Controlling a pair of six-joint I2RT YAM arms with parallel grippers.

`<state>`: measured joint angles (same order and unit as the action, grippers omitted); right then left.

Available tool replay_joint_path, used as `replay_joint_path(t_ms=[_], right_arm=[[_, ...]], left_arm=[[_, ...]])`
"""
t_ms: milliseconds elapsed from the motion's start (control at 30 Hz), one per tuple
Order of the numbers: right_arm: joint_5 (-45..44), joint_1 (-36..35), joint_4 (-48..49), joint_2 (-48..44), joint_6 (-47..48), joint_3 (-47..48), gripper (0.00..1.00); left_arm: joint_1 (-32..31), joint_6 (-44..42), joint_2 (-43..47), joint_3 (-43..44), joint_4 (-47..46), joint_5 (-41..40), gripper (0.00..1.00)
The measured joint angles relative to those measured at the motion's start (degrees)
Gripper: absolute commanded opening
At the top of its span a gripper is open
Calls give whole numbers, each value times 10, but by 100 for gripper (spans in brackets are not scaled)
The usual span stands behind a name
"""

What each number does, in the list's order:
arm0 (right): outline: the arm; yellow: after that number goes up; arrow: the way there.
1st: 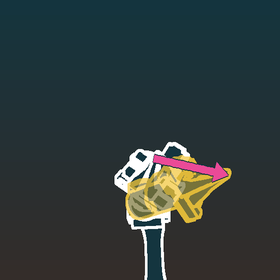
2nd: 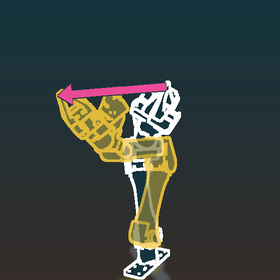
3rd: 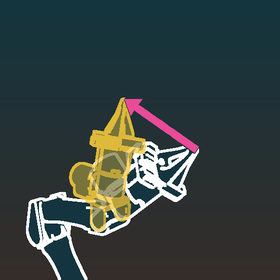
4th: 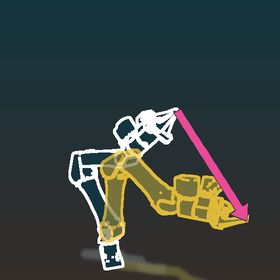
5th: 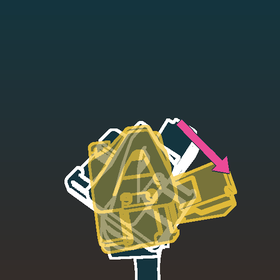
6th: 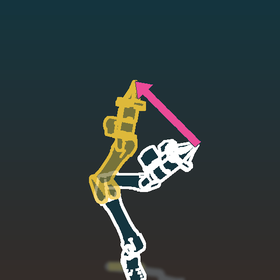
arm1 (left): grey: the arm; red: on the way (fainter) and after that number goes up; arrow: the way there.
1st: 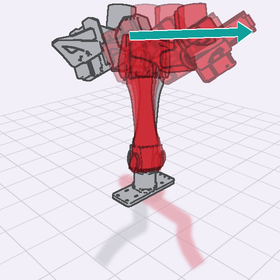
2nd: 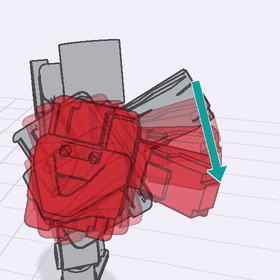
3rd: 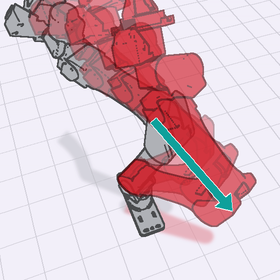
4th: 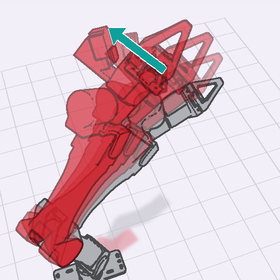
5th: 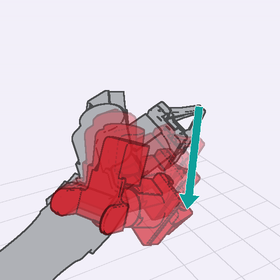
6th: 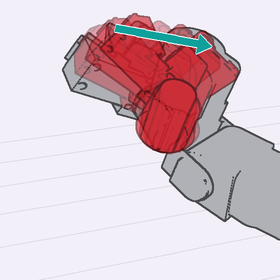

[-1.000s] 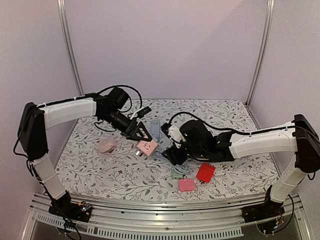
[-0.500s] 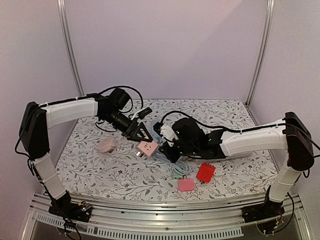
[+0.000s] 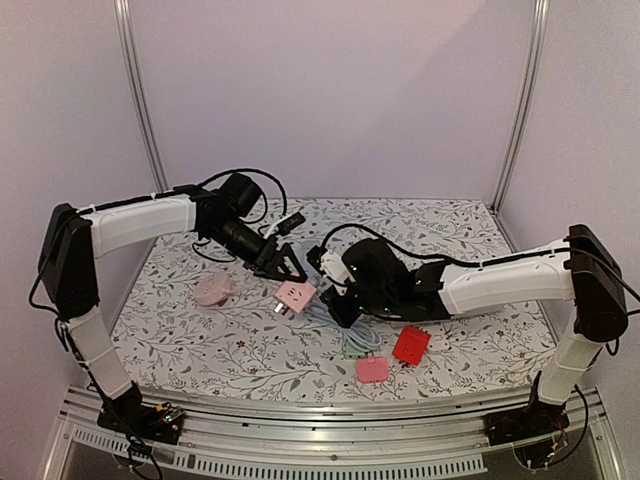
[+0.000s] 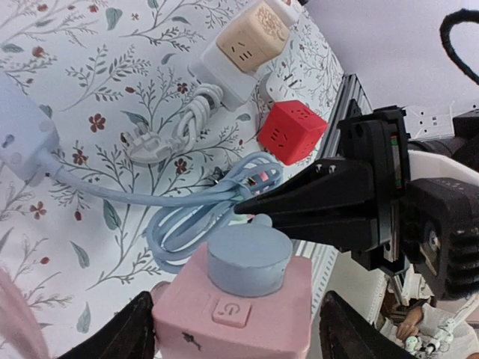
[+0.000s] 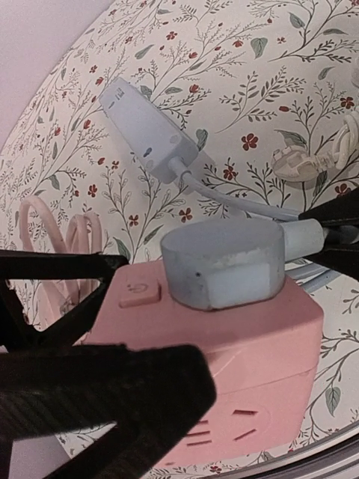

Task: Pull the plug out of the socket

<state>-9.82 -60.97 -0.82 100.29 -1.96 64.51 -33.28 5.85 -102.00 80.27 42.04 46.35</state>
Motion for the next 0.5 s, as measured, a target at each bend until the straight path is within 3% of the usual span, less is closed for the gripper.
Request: replay_joint_path(t_ms=[33,67,100,267,500], right_arm=[[-4,0,-3,0,-3,-1,0],[-7,0,-8,0,-7,-2,0],[-11,0,-11,0,-10,-4,0],[-31,0,-27,1,-32,-9,0],[-55,0,-28,1,-63,-8,0]], left_arm=[[0,3,2,0,-3,-14,83],[0,3,4,0,-7,-26,97],[1,7,9,-1,-14,-43,99],[2,16,72,-24,-50,-120,100],[-5,11,126,-35,-82,-161,100]])
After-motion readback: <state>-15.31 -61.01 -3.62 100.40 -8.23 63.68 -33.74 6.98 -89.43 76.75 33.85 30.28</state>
